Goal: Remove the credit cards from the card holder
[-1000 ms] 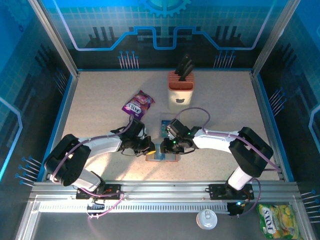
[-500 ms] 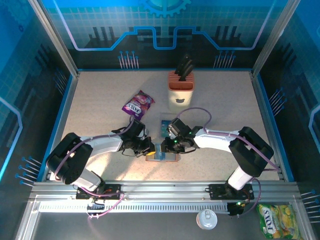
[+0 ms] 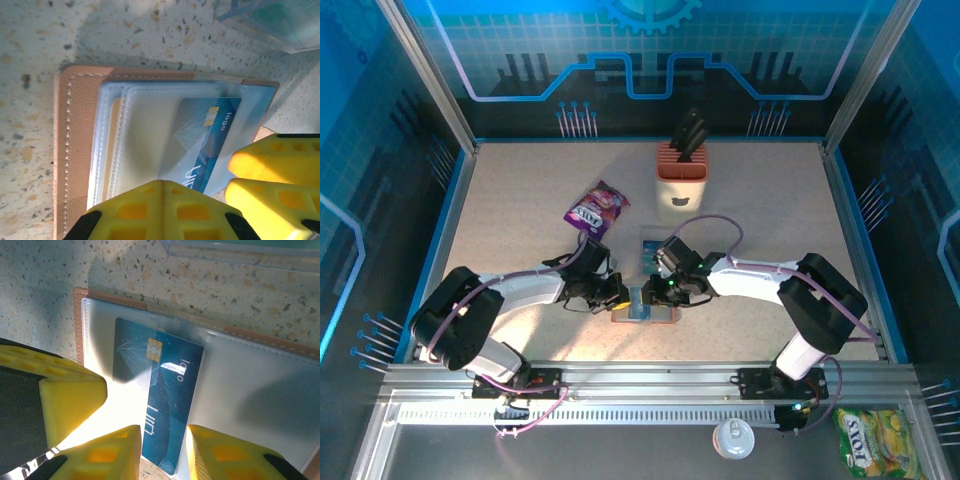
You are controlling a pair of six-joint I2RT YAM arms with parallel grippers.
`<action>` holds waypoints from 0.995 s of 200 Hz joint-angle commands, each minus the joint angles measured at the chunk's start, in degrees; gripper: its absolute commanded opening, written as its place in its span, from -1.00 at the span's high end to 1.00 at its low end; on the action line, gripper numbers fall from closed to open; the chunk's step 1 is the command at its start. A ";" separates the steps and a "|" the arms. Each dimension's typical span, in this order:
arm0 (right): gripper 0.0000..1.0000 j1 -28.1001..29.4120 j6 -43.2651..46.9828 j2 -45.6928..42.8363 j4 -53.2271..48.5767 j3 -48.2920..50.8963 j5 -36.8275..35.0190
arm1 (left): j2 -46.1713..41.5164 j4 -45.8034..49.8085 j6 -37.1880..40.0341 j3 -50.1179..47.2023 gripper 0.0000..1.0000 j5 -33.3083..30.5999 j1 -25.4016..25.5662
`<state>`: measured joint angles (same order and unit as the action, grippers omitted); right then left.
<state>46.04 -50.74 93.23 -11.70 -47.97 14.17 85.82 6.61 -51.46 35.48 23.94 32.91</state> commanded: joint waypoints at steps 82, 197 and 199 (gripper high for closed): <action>0.38 -0.72 -0.04 2.82 1.60 0.35 1.62 | 1.81 1.72 0.68 -0.73 0.88 -1.40 0.41; 0.38 -0.61 -1.26 4.88 5.08 0.15 4.01 | 1.68 2.78 1.06 -0.32 0.88 -1.79 0.38; 0.38 -0.60 -1.22 4.86 5.11 0.15 4.02 | 1.60 2.79 1.09 -0.33 0.88 -1.82 0.36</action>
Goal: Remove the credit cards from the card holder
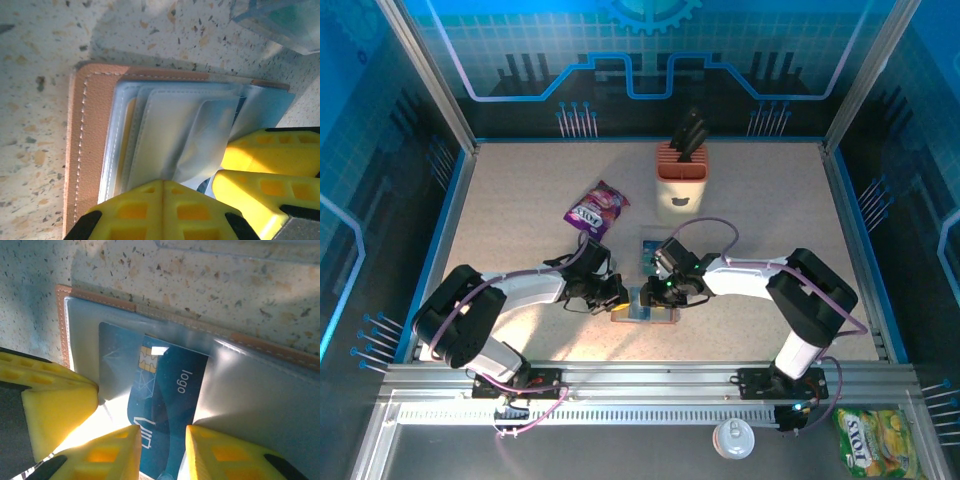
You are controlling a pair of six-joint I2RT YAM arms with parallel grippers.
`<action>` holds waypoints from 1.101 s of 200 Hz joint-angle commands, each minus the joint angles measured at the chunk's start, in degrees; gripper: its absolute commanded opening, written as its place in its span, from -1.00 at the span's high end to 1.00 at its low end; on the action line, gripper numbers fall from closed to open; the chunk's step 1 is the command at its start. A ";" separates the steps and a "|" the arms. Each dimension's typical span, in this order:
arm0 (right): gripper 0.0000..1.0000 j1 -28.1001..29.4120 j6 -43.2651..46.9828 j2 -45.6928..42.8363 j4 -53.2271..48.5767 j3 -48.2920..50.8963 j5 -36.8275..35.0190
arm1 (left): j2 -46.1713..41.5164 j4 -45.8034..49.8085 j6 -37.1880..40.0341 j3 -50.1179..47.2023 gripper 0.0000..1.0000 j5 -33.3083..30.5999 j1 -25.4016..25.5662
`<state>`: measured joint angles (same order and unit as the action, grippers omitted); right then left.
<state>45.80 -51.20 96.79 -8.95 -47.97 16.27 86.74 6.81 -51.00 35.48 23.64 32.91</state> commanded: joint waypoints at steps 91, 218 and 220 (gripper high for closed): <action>0.39 -0.62 -1.27 -3.27 2.42 1.73 0.45 | -0.52 4.94 1.34 1.47 0.87 -2.10 0.40; 0.37 -0.61 -1.21 0.19 0.88 1.12 0.35 | 1.68 4.79 1.70 1.69 0.87 -1.75 0.42; 0.37 -0.60 -1.26 0.27 0.96 1.08 0.41 | 1.70 4.73 1.70 1.69 0.87 -1.75 0.34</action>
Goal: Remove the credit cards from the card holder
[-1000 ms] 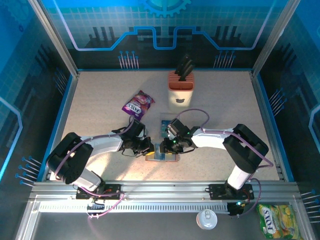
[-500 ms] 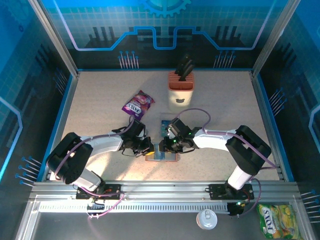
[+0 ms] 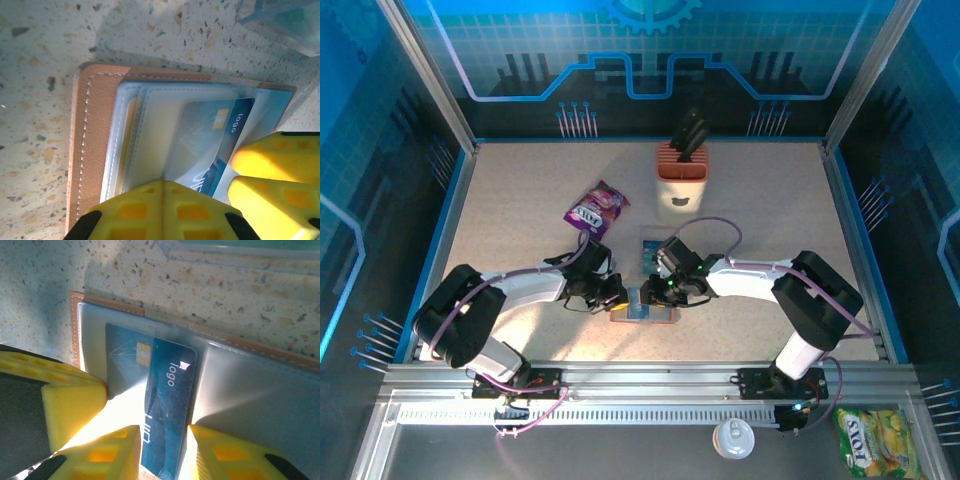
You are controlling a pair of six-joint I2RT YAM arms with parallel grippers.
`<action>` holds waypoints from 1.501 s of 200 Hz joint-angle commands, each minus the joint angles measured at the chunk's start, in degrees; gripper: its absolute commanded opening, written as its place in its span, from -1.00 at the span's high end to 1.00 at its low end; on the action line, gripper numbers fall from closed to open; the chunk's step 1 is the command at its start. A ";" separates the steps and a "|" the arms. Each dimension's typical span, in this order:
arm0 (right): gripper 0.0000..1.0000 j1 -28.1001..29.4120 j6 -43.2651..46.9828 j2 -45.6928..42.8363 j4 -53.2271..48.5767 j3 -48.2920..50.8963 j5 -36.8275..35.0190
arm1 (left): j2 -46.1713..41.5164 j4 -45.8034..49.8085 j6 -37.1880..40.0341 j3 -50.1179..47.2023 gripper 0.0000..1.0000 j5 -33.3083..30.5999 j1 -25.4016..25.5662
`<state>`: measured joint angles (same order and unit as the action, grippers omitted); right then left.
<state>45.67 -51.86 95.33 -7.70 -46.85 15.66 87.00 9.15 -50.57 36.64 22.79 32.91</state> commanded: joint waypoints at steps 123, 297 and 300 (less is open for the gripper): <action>0.53 -0.84 -2.13 -0.65 3.74 1.40 2.89 | 2.41 2.01 1.34 0.62 0.88 -0.56 0.36; 0.87 -3.14 3.78 -17.78 -7.67 7.51 -3.43 | 3.76 3.51 2.22 4.89 0.87 -0.28 0.39; 0.87 -3.23 4.20 -18.03 -8.06 7.41 -3.52 | 3.76 3.51 2.23 5.02 0.87 -0.29 0.40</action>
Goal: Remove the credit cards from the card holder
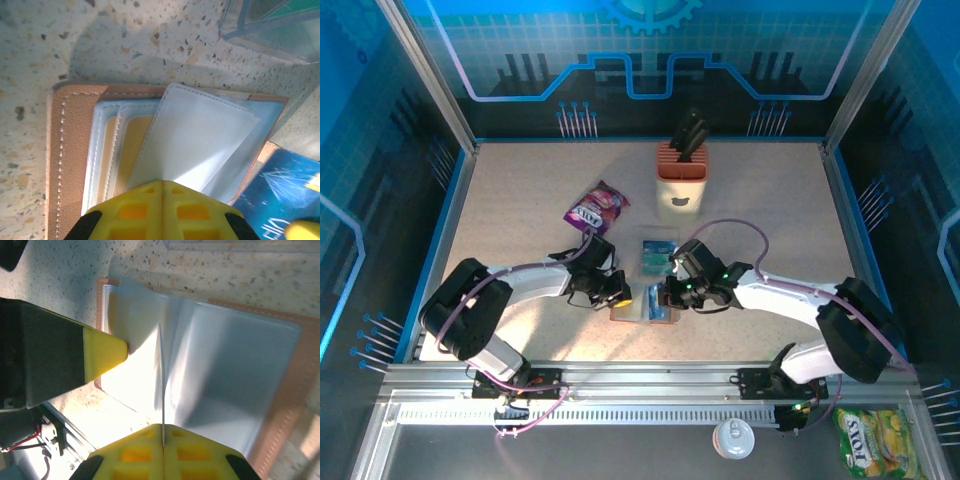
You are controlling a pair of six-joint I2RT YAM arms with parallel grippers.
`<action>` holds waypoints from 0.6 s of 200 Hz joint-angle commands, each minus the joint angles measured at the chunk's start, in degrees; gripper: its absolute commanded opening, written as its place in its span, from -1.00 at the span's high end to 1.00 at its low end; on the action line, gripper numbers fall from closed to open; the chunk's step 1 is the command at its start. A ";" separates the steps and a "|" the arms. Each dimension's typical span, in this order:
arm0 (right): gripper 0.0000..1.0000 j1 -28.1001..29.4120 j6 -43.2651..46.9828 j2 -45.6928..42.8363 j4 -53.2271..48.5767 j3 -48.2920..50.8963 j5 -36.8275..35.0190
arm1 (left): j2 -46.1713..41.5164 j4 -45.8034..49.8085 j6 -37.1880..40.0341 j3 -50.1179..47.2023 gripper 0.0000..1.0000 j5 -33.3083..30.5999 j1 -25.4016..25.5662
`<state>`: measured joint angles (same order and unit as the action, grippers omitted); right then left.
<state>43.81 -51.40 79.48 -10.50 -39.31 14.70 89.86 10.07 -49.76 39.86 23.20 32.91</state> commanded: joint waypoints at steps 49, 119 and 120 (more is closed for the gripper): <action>0.89 -2.63 13.65 -3.71 -13.08 -4.13 -5.47 | 0.59 4.02 2.02 3.54 0.86 -0.85 0.40; 0.96 -2.82 38.17 -0.74 -29.26 -18.65 -15.63 | -1.94 3.54 1.48 0.26 0.84 -2.71 0.37; 0.96 -2.84 38.46 -0.69 -29.42 -18.80 -15.73 | -2.00 3.42 1.45 0.15 0.84 -2.72 0.39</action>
<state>41.80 -24.88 77.43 -31.38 -53.01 4.29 89.47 12.21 -48.95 42.02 21.89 32.91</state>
